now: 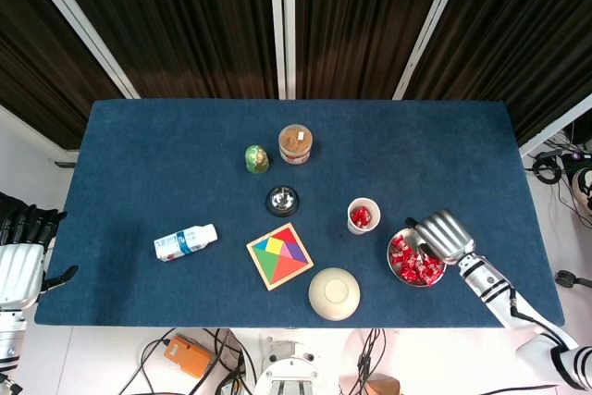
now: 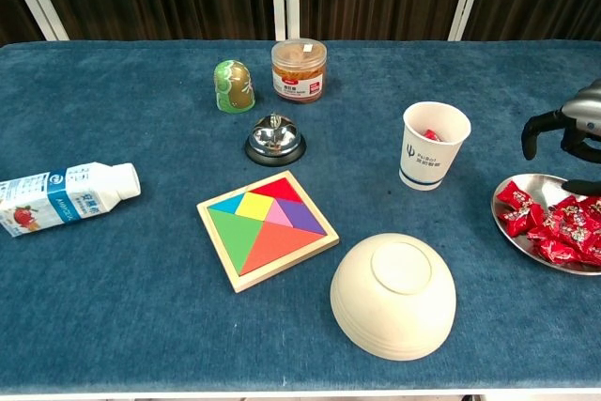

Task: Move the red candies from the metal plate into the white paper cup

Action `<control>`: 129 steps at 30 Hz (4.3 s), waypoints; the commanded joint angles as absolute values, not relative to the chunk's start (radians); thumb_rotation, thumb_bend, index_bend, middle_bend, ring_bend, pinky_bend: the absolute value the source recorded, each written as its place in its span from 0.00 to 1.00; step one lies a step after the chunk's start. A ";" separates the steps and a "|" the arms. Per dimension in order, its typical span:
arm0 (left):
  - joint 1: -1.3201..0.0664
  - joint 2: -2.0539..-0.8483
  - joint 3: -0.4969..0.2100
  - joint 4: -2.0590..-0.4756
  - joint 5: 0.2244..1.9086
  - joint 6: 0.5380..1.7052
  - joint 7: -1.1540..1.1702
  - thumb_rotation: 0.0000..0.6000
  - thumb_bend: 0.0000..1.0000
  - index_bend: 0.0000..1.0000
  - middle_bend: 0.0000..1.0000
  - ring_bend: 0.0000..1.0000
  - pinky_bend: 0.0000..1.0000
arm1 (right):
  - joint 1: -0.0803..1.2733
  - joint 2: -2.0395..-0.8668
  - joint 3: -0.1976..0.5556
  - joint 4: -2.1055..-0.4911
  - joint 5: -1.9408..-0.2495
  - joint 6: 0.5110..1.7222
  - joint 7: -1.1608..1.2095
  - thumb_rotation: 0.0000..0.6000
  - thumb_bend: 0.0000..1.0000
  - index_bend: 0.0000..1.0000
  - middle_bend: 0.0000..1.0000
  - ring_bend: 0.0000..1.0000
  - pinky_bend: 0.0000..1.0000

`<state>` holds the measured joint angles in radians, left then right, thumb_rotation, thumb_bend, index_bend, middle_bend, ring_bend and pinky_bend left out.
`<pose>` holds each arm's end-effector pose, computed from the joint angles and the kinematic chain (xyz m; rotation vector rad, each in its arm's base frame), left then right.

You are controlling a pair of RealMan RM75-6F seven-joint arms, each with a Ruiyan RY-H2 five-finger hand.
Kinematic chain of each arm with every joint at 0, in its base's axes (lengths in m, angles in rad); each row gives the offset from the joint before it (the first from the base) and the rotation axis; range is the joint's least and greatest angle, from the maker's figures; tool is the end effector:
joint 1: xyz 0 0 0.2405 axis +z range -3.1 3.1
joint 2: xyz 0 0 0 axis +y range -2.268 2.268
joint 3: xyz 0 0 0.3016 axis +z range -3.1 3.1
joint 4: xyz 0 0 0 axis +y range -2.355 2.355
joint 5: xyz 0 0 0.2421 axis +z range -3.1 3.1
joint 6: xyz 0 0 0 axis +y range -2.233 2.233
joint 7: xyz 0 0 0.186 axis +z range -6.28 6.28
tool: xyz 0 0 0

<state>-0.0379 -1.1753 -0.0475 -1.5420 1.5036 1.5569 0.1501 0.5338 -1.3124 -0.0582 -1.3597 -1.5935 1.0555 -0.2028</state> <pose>-0.3792 0.2115 0.1472 -1.3690 -0.7575 -0.7875 -0.3076 -0.3474 0.0097 2.0818 -0.5786 0.6561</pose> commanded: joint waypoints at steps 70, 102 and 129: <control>-0.033 -1.178 -0.046 -1.539 1.501 1.559 0.148 1.00 0.00 0.17 0.15 0.04 0.00 | 0.531 -1.399 -0.065 -1.239 -1.655 1.092 -0.226 1.00 0.53 0.62 0.93 1.00 1.00; -0.035 -1.179 -0.047 -1.539 1.493 1.552 0.152 1.00 0.00 0.17 0.15 0.04 0.00 | 0.688 -1.390 0.084 -1.429 -1.582 1.026 -0.204 1.00 0.52 0.45 0.93 1.00 1.00; -0.033 -1.188 -0.044 -1.531 1.507 1.566 0.140 1.00 0.00 0.17 0.15 0.04 0.00 | 0.517 -1.312 -0.109 -1.351 -1.673 1.093 -0.173 1.00 0.44 0.51 0.93 1.00 1.00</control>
<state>-0.0334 -1.1876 -0.0442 -1.5306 1.5074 1.5656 0.1400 0.5142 -1.3036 -0.1091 -1.3586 -1.6741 1.1011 -0.1747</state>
